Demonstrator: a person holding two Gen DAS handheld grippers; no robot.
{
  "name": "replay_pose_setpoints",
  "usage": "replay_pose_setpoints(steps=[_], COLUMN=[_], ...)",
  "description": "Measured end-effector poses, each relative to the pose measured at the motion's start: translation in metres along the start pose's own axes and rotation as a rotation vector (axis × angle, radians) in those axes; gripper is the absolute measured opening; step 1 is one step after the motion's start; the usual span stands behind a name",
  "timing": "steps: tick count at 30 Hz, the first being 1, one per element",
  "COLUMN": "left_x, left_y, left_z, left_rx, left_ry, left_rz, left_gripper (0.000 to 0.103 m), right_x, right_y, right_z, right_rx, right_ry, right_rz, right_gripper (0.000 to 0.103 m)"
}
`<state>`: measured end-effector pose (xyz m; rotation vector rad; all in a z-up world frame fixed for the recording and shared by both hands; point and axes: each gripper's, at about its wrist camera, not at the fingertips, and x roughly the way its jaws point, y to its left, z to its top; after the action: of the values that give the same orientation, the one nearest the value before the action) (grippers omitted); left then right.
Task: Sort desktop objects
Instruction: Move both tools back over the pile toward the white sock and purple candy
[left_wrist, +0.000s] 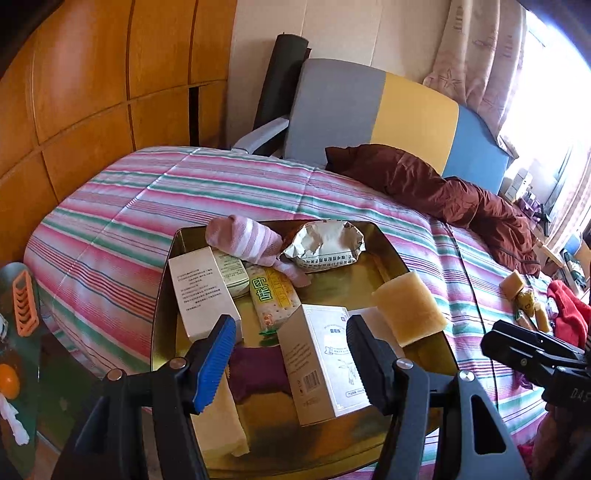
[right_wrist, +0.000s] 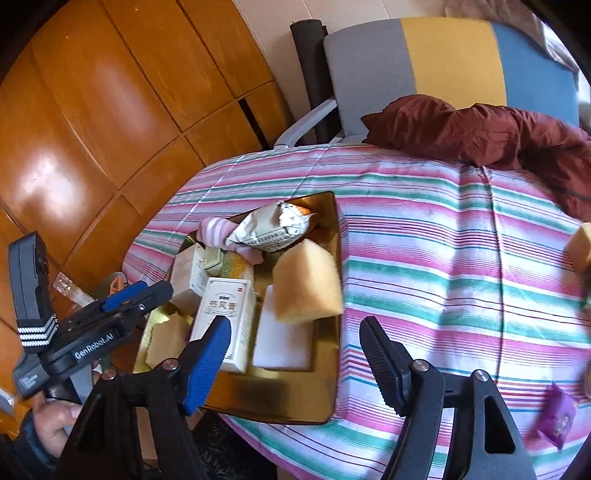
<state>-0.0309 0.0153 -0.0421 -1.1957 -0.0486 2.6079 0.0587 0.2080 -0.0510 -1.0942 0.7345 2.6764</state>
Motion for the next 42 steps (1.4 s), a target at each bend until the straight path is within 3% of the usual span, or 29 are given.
replay_pose_setpoints(steps=[12, 23, 29, 34, 38, 42], left_x=[-0.003, -0.009, -0.011, -0.008, -0.005, 0.001], left_y=[-0.014, -0.039, -0.074, -0.108, -0.143, -0.177], left_z=[0.006, 0.021, 0.028, 0.026, 0.017, 0.007], left_rx=[0.048, 0.073, 0.162, 0.259, 0.348, 0.426], left_ry=[-0.014, -0.042, -0.043, -0.012, 0.025, 0.075], left_rz=[-0.008, -0.108, -0.163, -0.232, -0.301, -0.359], left_gripper=[0.063, 0.063, 0.063, 0.063, 0.063, 0.063], right_x=[-0.022, -0.057, -0.095, -0.122, -0.126, -0.121], right_y=[-0.042, -0.102, -0.163, -0.21, -0.25, -0.279], right_z=[0.0, 0.002, 0.003, -0.006, -0.019, -0.031], right_rx=[0.067, 0.167, 0.345, 0.419, 0.464, 0.517], right_ry=[-0.001, 0.014, 0.011, 0.034, 0.106, 0.137], right_rz=[-0.091, -0.204, -0.227, -0.318, -0.404, -0.438], right_gripper=[0.071, 0.072, 0.075, 0.084, 0.089, 0.092])
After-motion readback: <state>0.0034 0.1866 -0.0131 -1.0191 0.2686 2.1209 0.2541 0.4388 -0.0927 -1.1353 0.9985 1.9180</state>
